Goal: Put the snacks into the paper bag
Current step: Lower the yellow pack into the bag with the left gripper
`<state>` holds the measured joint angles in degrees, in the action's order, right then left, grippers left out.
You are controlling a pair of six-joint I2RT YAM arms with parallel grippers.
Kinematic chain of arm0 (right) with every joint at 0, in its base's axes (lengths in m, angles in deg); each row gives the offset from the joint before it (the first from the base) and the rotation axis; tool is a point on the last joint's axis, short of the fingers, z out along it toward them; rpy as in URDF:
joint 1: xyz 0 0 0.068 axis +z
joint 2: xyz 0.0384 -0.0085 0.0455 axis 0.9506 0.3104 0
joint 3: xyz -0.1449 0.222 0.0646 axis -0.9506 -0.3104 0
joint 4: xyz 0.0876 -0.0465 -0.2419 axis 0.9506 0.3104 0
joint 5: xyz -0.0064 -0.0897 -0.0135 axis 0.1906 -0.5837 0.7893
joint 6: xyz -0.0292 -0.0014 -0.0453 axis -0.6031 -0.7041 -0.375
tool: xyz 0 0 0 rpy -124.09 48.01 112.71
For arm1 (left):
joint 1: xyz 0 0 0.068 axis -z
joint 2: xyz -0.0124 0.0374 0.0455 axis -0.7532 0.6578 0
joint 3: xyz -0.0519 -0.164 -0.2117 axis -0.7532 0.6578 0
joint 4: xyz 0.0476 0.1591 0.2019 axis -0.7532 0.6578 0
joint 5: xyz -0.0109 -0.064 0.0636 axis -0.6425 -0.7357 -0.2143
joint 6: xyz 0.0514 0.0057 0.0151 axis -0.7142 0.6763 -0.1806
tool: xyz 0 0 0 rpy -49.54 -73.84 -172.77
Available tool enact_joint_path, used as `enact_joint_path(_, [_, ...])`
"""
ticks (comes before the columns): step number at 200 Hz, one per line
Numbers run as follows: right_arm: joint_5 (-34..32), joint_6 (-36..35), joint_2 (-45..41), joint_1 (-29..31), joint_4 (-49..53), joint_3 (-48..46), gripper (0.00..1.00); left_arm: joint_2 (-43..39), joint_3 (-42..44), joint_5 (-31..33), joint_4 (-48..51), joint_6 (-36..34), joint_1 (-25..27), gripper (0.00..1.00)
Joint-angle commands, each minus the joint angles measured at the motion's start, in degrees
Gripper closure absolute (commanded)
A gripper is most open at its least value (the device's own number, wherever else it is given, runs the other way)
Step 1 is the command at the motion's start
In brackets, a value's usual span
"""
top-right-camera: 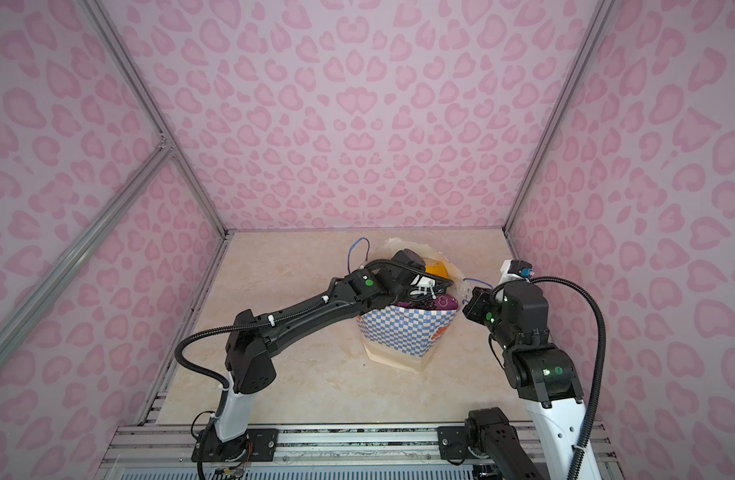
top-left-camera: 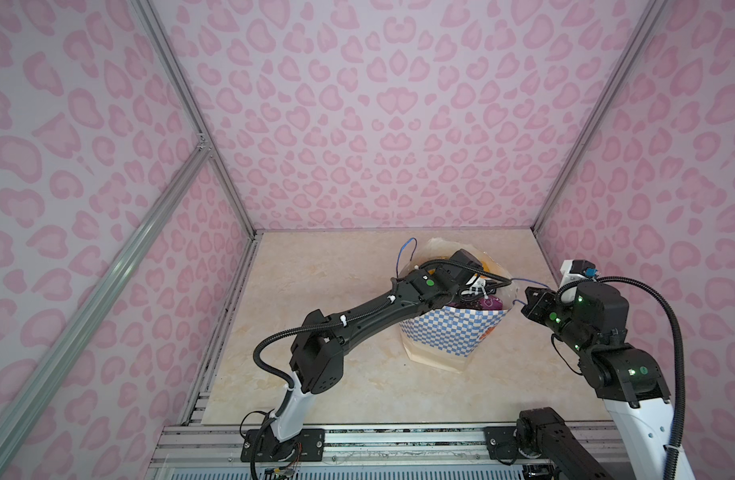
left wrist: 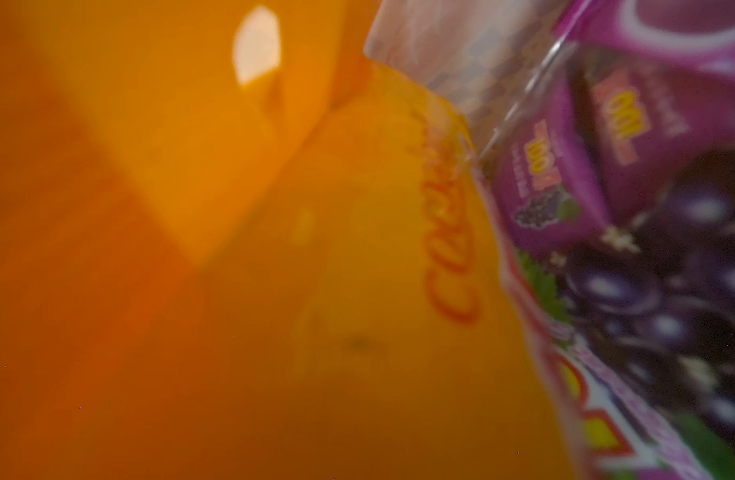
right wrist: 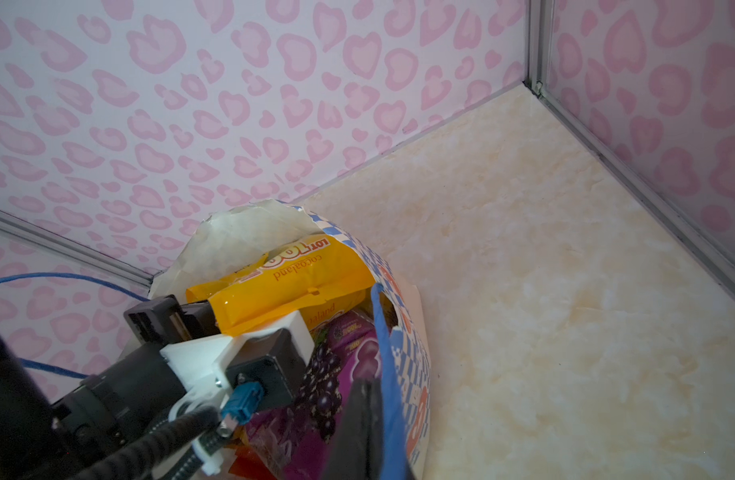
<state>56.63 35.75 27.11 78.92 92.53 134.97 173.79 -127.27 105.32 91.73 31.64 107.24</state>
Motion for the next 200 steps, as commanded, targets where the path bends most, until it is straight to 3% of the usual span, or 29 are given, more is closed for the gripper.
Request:
enact_joint_path(1, [0.5,-0.1,0.1,0.0,-1.5,0.5,0.97,1.8,-0.4,1.0,4.3,-1.5,-0.3,0.81])
enact_joint_path(31, [0.8,0.2,0.3,0.0,-1.7,0.4,0.97,3.2,-0.9,1.0,8.1,-1.1,-0.2,0.76])
enact_joint_path(64, [1.1,0.7,-0.1,0.0,-2.0,-0.1,0.97,3.7,-2.4,-1.4,10.7,-0.1,-0.2,0.65])
enact_joint_path(75, [1.1,0.8,-0.1,0.0,-1.9,-0.2,0.97,3.6,-3.4,-2.5,11.4,1.0,-0.2,0.55])
enact_joint_path(124, [0.7,0.8,-0.7,0.0,-1.6,-0.6,0.97,0.9,-11.7,-9.0,14.7,8.3,0.5,0.37])
enact_joint_path(139, [0.8,0.8,-0.7,0.0,-1.7,-0.7,0.97,-0.9,-13.0,-11.8,15.5,10.2,0.7,0.26])
enact_joint_path(200, [0.7,1.0,-1.3,0.0,-1.6,-1.1,0.97,-11.9,-10.4,-22.8,15.2,18.6,1.9,0.22])
